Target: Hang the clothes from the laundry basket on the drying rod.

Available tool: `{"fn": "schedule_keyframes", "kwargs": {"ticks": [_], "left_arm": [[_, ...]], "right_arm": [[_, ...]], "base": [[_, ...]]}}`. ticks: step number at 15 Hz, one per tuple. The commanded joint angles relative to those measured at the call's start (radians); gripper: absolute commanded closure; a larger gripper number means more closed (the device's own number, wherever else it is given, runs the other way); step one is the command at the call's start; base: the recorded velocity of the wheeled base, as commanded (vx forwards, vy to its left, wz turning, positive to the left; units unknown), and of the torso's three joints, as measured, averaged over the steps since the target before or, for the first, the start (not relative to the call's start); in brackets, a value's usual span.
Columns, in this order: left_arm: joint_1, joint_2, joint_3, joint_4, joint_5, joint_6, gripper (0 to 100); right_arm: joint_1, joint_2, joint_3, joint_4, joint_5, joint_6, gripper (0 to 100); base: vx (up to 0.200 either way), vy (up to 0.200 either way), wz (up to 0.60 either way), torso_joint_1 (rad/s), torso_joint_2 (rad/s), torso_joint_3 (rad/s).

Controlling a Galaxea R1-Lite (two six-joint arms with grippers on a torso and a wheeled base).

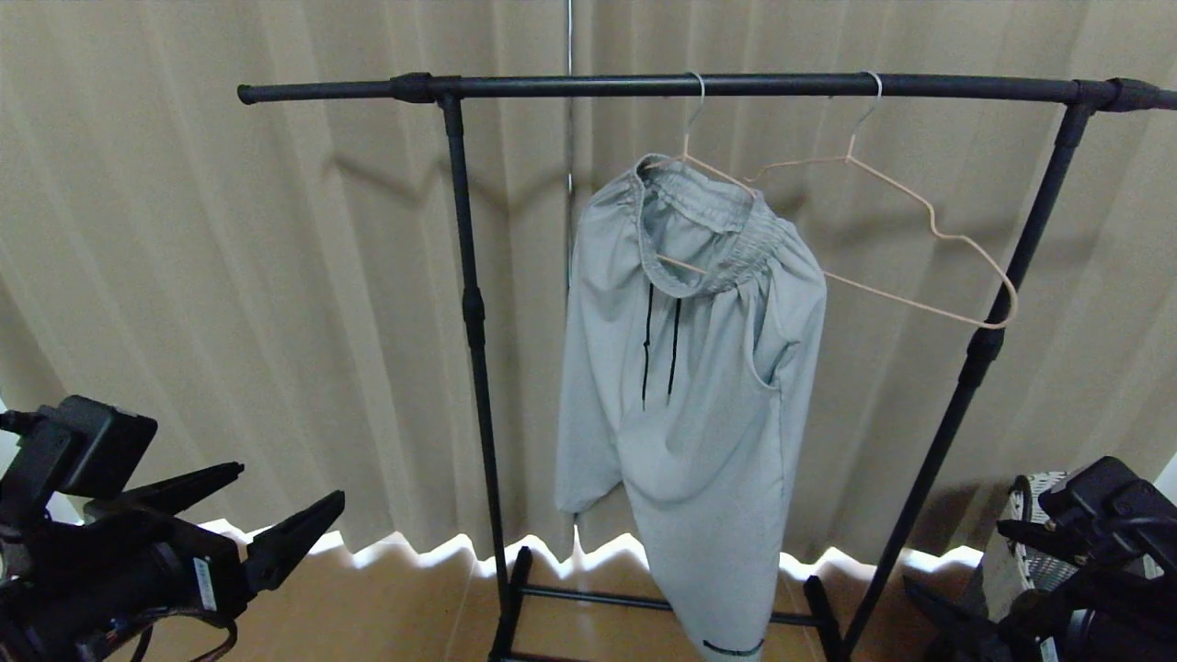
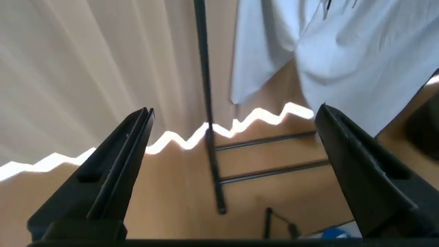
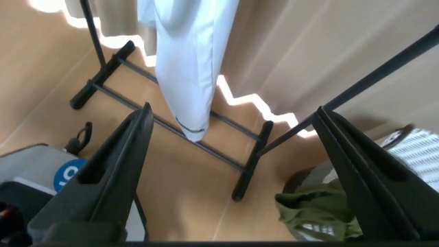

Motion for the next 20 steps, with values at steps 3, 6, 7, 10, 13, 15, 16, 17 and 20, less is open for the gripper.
{"fn": "schedule_keyframes", "kwargs": {"ticks": [3, 6, 7, 10, 13, 15, 16, 17, 20], "left_arm": [[-0.024, 0.064, -0.061, 0.001, 0.0, -0.081, 0], [-0.024, 0.073, -0.056, -0.001, 0.002, -0.081, 0], [-0.024, 0.07, -0.051, -0.001, 0.002, -0.076, 0], [-0.023, 0.061, -0.025, -0.002, 0.0, -0.055, 0], [-0.018, 0.03, -0.007, -0.021, 0.0, -0.053, 0], [-0.018, 0.02, 0.022, -0.093, -0.001, -0.052, 0], [-0.018, 0.02, 0.05, -0.139, -0.001, -0.03, 0], [-0.018, 0.02, 0.062, -0.151, -0.001, 0.002, 0], [-0.02, 0.02, 0.082, -0.151, -0.001, 0.034, 0]], "right_arm": [[0.001, 0.013, -0.002, -0.002, 0.0, 0.0, 0], [0.001, 0.014, 0.002, -0.022, 0.002, 0.003, 0], [0.001, 0.017, 0.013, -0.053, 0.003, 0.002, 0], [-0.001, 0.034, 0.038, -0.086, 0.005, 0.0, 0], [0.001, 0.042, 0.038, -0.086, 0.005, 0.0, 0], [0.001, 0.042, 0.038, -0.086, 0.005, 0.0, 0], [0.001, 0.046, 0.036, -0.086, 0.005, -0.001, 0], [0.001, 0.046, 0.035, -0.086, 0.006, 0.0, 0], [0.001, 0.045, 0.032, -0.086, 0.006, -0.001, 0]], "base": [[0.0, 0.0, 0.0, -0.167, 0.46, 0.297], [0.0, 0.0, 0.0, -0.147, 0.46, 0.31], [0.0, 0.0, 0.0, -0.119, 0.44, 0.31], [0.0, 0.0, 0.0, -0.048, 0.16, 0.116], [0.0, 0.0, 0.0, -0.006, 0.02, 0.015], [0.0, 0.0, 0.0, 0.0, 0.0, 0.0], [0.0, 0.0, 0.0, 0.0, 0.0, 0.0], [0.0, 0.0, 0.0, 0.0, 0.0, 0.0], [0.0, -0.067, 0.0, -0.001, 0.0, 0.004]]}}
